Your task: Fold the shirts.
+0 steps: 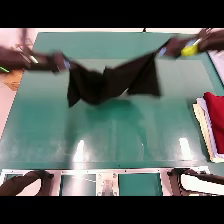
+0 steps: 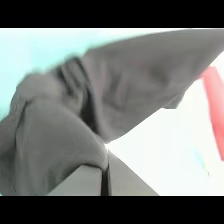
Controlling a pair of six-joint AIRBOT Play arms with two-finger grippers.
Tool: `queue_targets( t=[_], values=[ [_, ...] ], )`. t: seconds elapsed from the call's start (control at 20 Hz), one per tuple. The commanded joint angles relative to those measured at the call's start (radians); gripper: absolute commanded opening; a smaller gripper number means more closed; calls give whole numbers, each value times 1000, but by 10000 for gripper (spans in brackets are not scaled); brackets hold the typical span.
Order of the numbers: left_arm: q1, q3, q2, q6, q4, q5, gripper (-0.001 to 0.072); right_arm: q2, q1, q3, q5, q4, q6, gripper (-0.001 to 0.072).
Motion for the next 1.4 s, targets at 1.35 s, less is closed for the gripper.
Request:
queue_targets(
  t=[1.35],
  values=[
    [9,-198,-465,16,386,447,25,-307,-61,-552,-477,-154,-6,14]
  ],
)
